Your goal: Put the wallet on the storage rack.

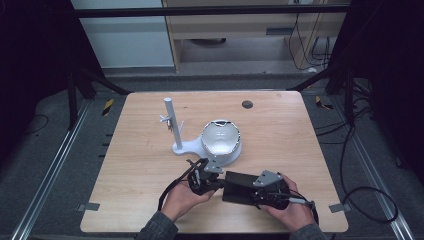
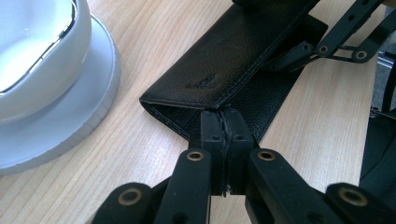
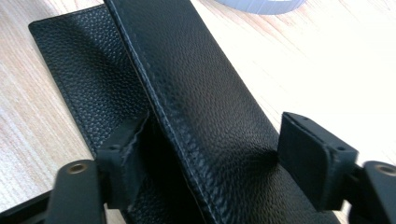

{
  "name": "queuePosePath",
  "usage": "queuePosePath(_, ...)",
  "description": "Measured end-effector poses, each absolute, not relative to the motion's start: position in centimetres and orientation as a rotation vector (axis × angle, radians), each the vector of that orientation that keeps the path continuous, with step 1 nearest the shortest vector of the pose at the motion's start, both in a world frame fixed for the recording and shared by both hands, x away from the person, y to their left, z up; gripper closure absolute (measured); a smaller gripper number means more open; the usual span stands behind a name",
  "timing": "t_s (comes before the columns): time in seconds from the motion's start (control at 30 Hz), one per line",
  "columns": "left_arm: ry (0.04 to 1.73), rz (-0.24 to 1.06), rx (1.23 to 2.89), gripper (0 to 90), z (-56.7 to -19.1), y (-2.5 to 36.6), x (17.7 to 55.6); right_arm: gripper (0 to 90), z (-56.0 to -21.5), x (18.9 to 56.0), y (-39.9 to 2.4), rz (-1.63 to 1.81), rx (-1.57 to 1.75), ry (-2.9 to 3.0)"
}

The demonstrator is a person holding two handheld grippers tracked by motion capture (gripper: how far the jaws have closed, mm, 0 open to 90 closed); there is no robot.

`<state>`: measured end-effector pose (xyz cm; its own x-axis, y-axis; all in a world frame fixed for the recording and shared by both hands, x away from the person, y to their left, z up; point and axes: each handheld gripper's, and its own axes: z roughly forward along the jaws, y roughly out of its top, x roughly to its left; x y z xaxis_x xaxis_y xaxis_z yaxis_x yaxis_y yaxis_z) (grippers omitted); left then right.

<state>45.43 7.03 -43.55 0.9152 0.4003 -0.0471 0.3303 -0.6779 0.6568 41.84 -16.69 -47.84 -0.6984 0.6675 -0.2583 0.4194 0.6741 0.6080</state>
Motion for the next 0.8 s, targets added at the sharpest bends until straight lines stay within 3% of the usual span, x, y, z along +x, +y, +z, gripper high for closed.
queuePosePath(0.03, 0.528, 0.127, 2.363, 88.7, -43.5, 7.0, 45.6, 36.6, -47.8, 41.9, -16.7, 0.707, 0.839, 2.415)
queuePosePath(0.07, 0.528, 0.127, 2.363, 88.5, -43.5, 7.0, 45.6, 36.6, -47.8, 41.9, -16.7, 0.707, 0.839, 2.415)
queuePosePath(0.1, 0.545, 0.127, 2.355, 87.8, -43.4, 7.0, 45.7, 47.1, -47.7, 41.9, -16.7, 0.693, 0.832, 2.401)
queuePosePath(0.13, 0.545, 0.127, 2.355, 86.6, -43.4, 7.0, 45.7, 47.1, -47.7, 41.9, -16.7, 0.693, 0.832, 2.401)
queuePosePath(0.17, 0.551, 0.131, 2.357, 84.1, -43.3, 7.0, 45.7, 59.1, -47.7, 42.0, -16.8, 0.689, 0.833, 2.378)
queuePosePath(0.2, 0.556, 0.136, 2.359, 84.1, -43.3, 7.0, 45.6, 59.1, -47.7, 42.0, -16.8, 0.689, 0.833, 2.378)
queuePosePath(0.27, 0.582, 0.199, 2.359, 75.3, -43.2, 7.1, 45.5, 65.5, -47.6, 42.1, -17.0, 0.694, 0.837, 2.353)
queuePosePath(0.3, 0.594, 0.228, 2.352, 64.8, -43.2, 7.2, 45.5, 70.8, -47.6, 42.0, -17.0, 0.681, 0.814, 2.345)
queuePosePath(0.33, 0.602, 0.237, 2.347, 64.8, -43.1, 7.4, 45.5, 70.8, -47.6, 42.0, -17.0, 0.681, 0.814, 2.345)
queuePosePath(0.37, 0.614, 0.251, 2.338, 54.1, -43.0, 7.6, 45.5, 74.4, -47.5, 41.9, -17.0, 0.686, 0.785, 2.333)
queuePosePath(0.4, 0.624, 0.26, 2.333, 54.1, -43.0, 7.7, 45.6, 74.4, -47.5, 41.9, -17.0, 0.686, 0.785, 2.333)
queuePosePath(0.43, 0.637, 0.265, 2.324, 44.5, -43.0, 8.2, 45.6, 78.0, -47.4, 41.8, -17.0, 0.688, 0.772, 2.322)
queuePosePath(0.57, 0.643, 0.259, 2.299, 30.0, -43.0, 9.1, 45.8, 83.6, -47.0, 41.7, -17.4, 0.712, 0.765, 2.292)
queuePosePath(0.67, 0.648, 0.256, 2.283, 21.8, -43.1, 9.3, 45.8, 84.2, -46.8, 41.7, -17.7, 0.724, 0.77, 2.279)
queuePosePath(0.8, 0.646, 0.235, 2.261, 18.5, -43.0, 9.8, 45.9, 84.5, -46.3, 41.4, -18.1, 0.768, 0.766, 2.267)
